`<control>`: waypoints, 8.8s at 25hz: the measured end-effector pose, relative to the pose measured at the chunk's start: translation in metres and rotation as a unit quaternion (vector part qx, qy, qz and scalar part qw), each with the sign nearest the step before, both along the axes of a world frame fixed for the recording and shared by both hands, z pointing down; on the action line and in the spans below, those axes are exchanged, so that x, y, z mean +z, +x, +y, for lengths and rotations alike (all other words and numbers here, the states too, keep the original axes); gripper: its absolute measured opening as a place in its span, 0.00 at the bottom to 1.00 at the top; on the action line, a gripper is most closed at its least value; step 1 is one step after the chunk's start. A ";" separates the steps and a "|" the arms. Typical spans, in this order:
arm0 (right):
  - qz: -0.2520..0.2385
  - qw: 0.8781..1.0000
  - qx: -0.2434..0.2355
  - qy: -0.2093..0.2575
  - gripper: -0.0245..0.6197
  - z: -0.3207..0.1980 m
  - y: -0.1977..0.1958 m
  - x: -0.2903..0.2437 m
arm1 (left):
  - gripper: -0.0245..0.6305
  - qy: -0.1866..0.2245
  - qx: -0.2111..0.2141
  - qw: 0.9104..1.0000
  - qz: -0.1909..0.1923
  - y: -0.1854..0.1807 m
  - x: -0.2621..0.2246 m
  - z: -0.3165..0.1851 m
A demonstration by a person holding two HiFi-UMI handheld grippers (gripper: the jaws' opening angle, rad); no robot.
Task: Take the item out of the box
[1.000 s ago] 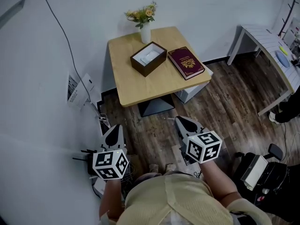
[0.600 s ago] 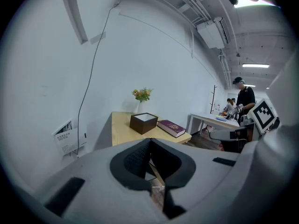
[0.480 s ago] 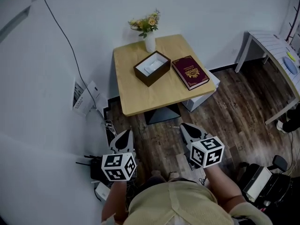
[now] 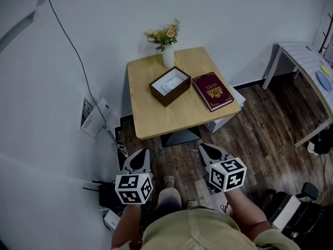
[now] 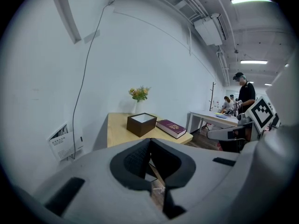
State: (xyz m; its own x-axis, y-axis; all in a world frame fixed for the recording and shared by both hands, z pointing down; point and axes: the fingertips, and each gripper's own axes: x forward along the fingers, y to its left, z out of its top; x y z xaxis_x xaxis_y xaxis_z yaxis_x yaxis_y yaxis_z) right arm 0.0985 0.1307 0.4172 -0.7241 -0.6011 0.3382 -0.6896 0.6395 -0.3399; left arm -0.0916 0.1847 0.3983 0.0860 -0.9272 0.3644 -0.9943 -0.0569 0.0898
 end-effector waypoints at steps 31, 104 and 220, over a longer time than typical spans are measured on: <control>0.028 0.997 0.070 -0.006 0.09 -0.165 -0.118 -0.002 | 0.07 -0.010 0.090 0.996 0.006 -0.112 0.012 -0.175; -0.007 0.988 -0.110 -0.109 0.09 -0.341 -0.121 0.023 | 0.07 -0.163 0.525 0.764 -0.337 0.008 0.071 -0.389; -0.026 0.988 -0.087 -0.125 0.09 -0.300 -0.117 0.018 | 0.17 -0.076 0.598 0.560 -0.568 0.023 0.062 -0.380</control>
